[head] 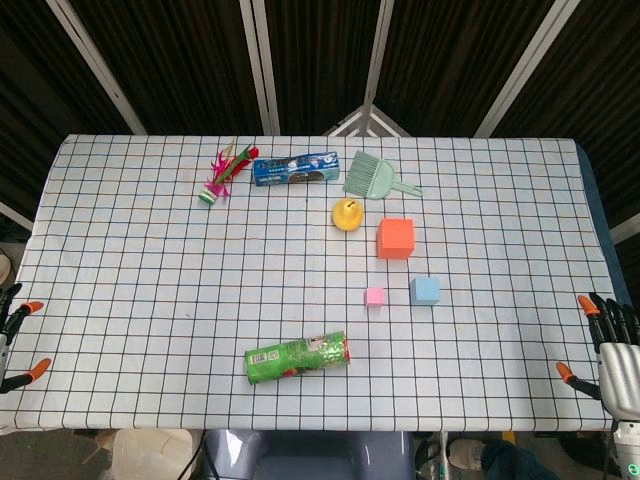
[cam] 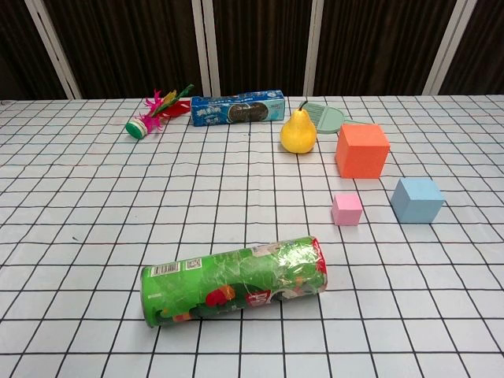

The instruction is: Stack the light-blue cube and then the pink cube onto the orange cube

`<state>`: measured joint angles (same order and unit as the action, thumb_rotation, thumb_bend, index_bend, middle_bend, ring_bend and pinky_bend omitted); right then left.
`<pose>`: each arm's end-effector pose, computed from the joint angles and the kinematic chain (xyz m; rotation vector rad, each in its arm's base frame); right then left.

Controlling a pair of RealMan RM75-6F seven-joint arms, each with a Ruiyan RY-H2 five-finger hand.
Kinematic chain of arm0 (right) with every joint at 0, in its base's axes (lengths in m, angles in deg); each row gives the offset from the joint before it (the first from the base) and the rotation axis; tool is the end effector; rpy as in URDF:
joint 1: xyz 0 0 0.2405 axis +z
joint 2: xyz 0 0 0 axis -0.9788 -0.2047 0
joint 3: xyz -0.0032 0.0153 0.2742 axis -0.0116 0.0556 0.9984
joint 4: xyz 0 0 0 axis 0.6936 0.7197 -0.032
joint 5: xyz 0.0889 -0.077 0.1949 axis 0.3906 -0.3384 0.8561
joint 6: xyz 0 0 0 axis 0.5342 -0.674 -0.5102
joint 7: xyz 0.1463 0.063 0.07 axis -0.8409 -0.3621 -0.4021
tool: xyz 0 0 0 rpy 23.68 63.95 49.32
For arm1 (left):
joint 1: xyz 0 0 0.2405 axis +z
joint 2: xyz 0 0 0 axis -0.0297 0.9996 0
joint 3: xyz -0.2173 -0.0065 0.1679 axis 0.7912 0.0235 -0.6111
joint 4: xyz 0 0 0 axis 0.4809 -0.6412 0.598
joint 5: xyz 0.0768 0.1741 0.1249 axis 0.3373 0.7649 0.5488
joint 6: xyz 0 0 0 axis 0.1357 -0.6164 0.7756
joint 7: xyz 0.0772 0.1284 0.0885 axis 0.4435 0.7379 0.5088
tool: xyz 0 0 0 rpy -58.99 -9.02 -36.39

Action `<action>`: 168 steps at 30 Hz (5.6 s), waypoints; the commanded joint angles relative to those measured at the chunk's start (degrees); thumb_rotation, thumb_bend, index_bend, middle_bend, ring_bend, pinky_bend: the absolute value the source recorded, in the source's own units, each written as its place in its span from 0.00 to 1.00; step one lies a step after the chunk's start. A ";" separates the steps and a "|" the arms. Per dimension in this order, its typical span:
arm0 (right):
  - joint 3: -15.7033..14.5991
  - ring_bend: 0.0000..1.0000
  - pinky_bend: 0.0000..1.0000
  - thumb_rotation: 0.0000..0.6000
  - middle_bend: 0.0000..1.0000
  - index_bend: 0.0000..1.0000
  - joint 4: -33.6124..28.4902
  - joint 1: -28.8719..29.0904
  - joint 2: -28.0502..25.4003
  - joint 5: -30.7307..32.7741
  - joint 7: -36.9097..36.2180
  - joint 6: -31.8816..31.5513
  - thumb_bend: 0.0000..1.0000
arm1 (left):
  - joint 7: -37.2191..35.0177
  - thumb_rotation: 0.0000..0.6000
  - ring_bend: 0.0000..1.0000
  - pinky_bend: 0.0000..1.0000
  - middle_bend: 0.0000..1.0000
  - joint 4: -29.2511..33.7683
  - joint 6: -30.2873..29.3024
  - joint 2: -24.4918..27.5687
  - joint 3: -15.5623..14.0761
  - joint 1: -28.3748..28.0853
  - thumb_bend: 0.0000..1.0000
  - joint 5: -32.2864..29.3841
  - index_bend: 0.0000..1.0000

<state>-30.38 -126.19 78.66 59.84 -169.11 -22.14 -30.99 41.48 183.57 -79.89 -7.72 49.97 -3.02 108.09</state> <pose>-0.3496 -0.1916 0.1685 1.2973 -0.8893 0.8579 -0.3393 0.1848 0.1671 -1.3817 -0.8793 -0.7829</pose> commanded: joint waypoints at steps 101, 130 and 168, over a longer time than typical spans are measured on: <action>7.93 0.03 0.00 1.00 0.07 0.37 9.13 33.15 22.46 30.19 22.68 33.10 0.24 | -0.91 1.00 0.00 0.02 0.01 -0.40 1.22 0.18 1.51 -0.30 0.21 -3.99 0.20; 6.86 0.03 0.00 1.00 0.07 0.42 7.00 34.02 20.90 30.95 22.57 31.24 0.37 | -0.40 1.00 0.00 0.02 0.01 -0.18 1.52 0.17 1.24 -0.47 0.21 -3.80 0.20; 17.23 0.03 0.00 1.00 0.07 0.42 -1.48 55.44 19.00 60.71 49.83 25.09 0.38 | -1.41 1.00 0.00 0.02 0.02 -0.62 2.63 0.45 1.80 -0.84 0.21 -5.60 0.20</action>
<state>-12.98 -128.34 133.53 78.17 -108.93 27.68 -5.97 40.07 182.94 -77.26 -7.28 51.77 -3.86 102.48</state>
